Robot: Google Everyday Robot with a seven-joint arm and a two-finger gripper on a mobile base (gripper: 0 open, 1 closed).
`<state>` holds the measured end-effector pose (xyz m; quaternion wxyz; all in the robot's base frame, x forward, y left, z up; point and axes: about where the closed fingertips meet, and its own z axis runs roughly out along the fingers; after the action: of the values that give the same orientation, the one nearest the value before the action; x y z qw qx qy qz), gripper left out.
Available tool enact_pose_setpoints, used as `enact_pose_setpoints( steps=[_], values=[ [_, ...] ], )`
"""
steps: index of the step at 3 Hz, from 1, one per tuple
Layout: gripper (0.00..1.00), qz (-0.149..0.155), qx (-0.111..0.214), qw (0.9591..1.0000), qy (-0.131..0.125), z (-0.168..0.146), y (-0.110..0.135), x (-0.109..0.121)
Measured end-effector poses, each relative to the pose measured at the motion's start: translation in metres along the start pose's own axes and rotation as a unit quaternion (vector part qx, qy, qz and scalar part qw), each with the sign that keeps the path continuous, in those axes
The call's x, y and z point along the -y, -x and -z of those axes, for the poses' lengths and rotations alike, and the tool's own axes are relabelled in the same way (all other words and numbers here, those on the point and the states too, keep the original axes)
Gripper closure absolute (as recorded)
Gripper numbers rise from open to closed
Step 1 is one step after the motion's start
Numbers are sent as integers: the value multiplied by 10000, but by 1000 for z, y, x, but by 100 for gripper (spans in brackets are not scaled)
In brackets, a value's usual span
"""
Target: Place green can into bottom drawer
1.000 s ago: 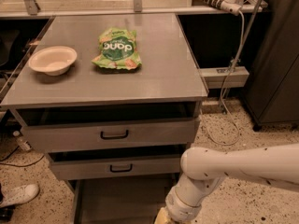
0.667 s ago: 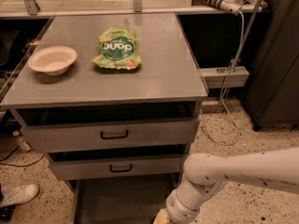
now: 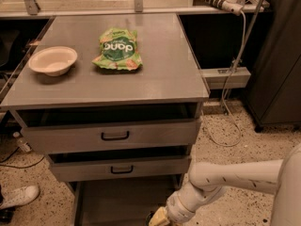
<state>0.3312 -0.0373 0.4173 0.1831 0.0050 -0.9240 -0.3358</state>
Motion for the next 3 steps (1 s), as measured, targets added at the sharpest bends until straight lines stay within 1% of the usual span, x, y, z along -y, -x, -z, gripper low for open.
enact_pose_setpoints(
  steps=[1,2,3],
  values=[
    [100,-33,-68,10000,42,-8,-1,2],
    [100,-57,-93,9998,171,-18,3,8],
    [100,-53,-34,9977,676,-47,21,13]
  ],
)
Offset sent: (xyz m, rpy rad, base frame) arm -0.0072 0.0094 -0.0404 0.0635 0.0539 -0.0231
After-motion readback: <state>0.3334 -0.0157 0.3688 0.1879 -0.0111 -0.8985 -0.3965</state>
